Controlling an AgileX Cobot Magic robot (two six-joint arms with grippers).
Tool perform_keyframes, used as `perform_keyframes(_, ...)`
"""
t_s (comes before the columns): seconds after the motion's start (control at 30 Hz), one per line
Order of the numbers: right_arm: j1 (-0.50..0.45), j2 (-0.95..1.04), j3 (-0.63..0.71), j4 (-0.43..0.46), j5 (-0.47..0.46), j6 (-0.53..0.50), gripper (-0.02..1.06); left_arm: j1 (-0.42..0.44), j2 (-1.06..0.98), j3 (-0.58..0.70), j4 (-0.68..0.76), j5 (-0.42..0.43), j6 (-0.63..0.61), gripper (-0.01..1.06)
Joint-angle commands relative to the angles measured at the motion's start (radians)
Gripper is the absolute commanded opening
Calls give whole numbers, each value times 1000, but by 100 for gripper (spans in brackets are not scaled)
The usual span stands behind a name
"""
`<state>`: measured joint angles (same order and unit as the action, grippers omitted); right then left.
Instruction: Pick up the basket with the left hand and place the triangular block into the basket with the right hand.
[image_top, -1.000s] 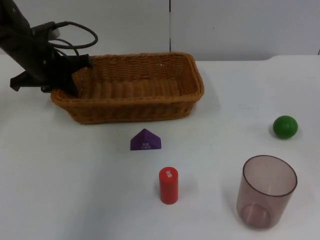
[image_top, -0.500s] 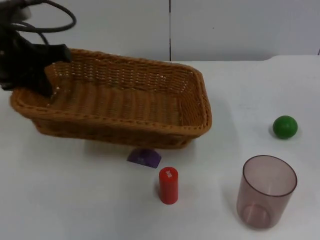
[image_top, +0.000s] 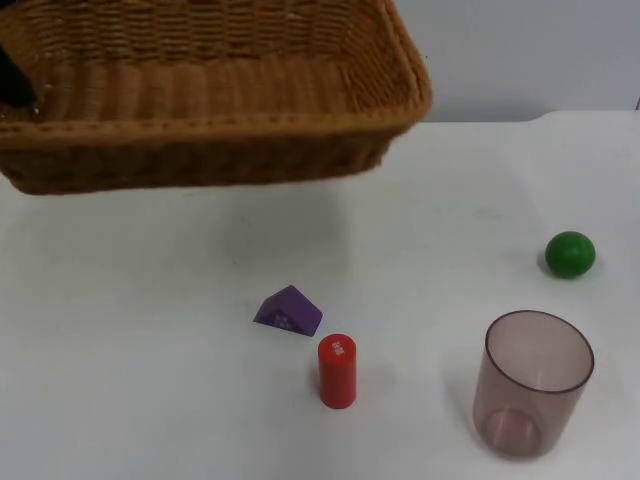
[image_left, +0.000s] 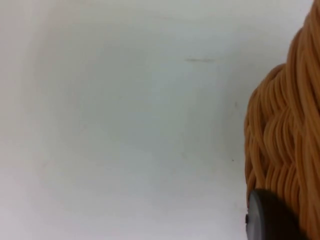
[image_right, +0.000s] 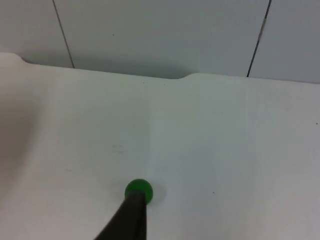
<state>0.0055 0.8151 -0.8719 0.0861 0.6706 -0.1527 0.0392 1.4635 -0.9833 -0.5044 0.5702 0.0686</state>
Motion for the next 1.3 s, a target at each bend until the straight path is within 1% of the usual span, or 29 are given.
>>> perform_keyframes(0.0,4,-5,-5,24,21,-44,105,35,-29,1,-43,9,-84,0)
perform_keyframes(0.07,4,-5,-5,73,46,-93,105,62,-39,1,-38,41,-125,0)
perform_keyframes(0.13,7,-5,-5,145,70,-172,105,76,-52,1,-22,50,-159,0)
perform_keyframes(0.17,7,-5,-5,145,70,-172,105,76,-52,1,-22,50,-159,0)
perform_keyframes(0.2,7,-5,-5,194,75,-208,105,80,-69,1,-6,50,-194,0)
perform_keyframes(0.23,7,-1,-5,237,77,-249,105,80,-73,1,2,50,-199,0)
perform_keyframes(0.27,7,3,-5,263,79,-269,105,80,-85,1,16,50,-208,0)
perform_keyframes(0.3,7,21,-5,347,97,-339,105,80,-102,1,24,53,-230,0)
perform_keyframes(0.33,7,31,-5,373,102,-357,105,80,-110,1,27,51,-237,0)
perform_keyframes(0.37,7,54,-5,413,120,-404,105,80,-118,1,26,36,-253,0)
perform_keyframes(0.4,7,54,-5,413,120,-404,105,80,-118,1,26,36,-253,0)
perform_keyframes(0.47,7,107,-5,460,146,-489,105,80,-129,1,47,8,-305,0)
perform_keyframes(0.5,7,151,-5,483,140,-530,105,84,-131,1,62,6,-330,0)
perform_keyframes(0.53,17,181,-5,487,118,-555,105,90,-134,1,83,6,-374,0)
perform_keyframes(0.57,17,181,-5,487,118,-555,105,90,-134,1,83,6,-374,0)
perform_keyframes(0.6,31,207,-5,487,90,-577,105,91,-135,1,110,-4,-421,0)
perform_keyframes(0.63,59,238,-5,487,61,-602,105,91,-138,-1,149,-11,-469,0)
perform_keyframes(0.7,142,311,-5,483,-15,-654,105,91,-138,-12,199,-8,-504,0)
perform_keyframes(0.73,142,311,-5,483,-15,-654,105,91,-138,-12,199,-8,-504,0)
perform_keyframes(0.83,287,439,-8,477,-153,-693,105,91,-138,-12,205,10,-504,0)
perform_keyframes(0.87,338,484,-24,474,-180,-707,105,91,-138,-12,210,19,-504,0)
perform_keyframes(0.9,338,484,-24,474,-180,-707,105,91,-138,-12,210,19,-504,0)
perform_keyframes(0.97,410,608,-87,474,-192,-708,105,91,-138,-12,215,36,-500,0)
perform_keyframes(1.07,485,789,-236,472,-178,-712,105,91,-138,-12,225,50,-494,0)
perform_keyframes(1.1,485,789,-236,472,-178,-712,105,91,-138,-12,225,50,-494,0)
perform_keyframes(1.13,504,859,-310,464,-165,-715,105,91,-138,-12,228,52,-494,0)
perform_keyframes(1.17,510,898,-345,464,-149,-727,105,91,-138,-12,228,52,-494,0)
perform_keyframes(1.2,523,978,-417,466,-110,-748,105,91,-138,-12,228,52,-494,0)
perform_keyframes(1.27,527,1002,-430,466,-94,-762,105,91,-138,-12,228,52,-494,0)
